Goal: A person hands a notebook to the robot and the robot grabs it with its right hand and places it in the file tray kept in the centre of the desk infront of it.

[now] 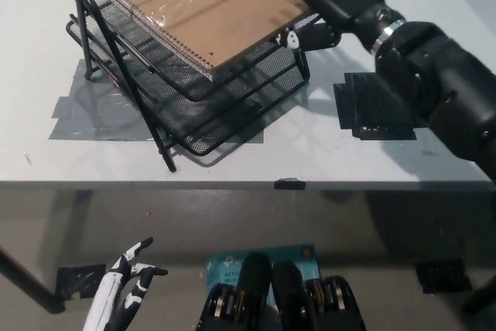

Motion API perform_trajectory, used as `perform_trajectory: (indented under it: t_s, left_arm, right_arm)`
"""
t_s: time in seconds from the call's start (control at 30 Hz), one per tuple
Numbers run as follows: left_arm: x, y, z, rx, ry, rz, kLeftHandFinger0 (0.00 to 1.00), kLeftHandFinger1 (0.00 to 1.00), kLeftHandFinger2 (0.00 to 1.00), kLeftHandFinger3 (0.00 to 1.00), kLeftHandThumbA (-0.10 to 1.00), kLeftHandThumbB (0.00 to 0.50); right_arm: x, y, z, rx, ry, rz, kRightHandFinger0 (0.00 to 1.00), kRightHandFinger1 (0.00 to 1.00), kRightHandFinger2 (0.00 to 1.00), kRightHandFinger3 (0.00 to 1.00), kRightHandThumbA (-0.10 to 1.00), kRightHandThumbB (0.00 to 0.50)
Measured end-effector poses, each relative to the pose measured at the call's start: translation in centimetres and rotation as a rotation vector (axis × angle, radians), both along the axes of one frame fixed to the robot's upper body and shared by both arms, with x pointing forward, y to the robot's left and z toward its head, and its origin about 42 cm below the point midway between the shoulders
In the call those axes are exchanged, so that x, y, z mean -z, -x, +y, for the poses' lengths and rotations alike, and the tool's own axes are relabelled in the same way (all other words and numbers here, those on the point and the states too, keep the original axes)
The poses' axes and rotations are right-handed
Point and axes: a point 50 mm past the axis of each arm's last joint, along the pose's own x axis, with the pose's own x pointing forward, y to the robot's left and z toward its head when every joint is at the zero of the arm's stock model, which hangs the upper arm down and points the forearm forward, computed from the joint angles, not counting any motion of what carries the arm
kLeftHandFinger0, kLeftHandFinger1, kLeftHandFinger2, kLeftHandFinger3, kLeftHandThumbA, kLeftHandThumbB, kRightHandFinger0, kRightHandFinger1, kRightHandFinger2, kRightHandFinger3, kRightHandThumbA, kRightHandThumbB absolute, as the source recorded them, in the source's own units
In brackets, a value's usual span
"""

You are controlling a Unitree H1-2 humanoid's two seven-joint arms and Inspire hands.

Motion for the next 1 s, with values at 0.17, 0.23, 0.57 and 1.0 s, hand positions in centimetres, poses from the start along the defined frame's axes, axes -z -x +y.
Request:
perform_trajectory:
  t_s: [0.17, 0.23, 0.57, 1.0]
  left_arm:
    - [0.0, 0.0, 0.0, -0.001, 0.000, 0.001, 0.89, 0.67, 0.56, 0.88, 0.87, 0.340]
    - [0.0, -0.1, 0.0, -0.001, 0.000, 0.001, 0.89, 0.67, 0.56, 0.88, 0.87, 0.347]
    - [-0.4, -0.7, -0.1, 0.001, 0.001, -0.010, 0.88, 0.67, 0.58, 0.90, 0.88, 0.341]
    - [-0.8, -1.4, -0.1, 0.000, 0.000, -0.017, 0.86, 0.66, 0.57, 0.92, 0.89, 0.352]
  right_arm:
    - [-0.6, 0.2, -0.7, 0.006, 0.000, 0.078, 1.00, 1.00, 1.00, 1.00, 0.81, 0.500]
    - [-0.9, 0.4, -1.1, 0.009, -0.003, 0.116, 1.00, 1.00, 1.00, 1.00, 0.84, 0.500]
    - [-2.7, 1.7, -5.7, 0.046, -0.045, 0.265, 1.00, 1.00, 1.00, 1.00, 0.85, 0.500]
    - [-3.8, 6.3, -16.9, 0.141, -0.199, 0.466, 1.00, 1.00, 1.00, 1.00, 1.00, 0.500]
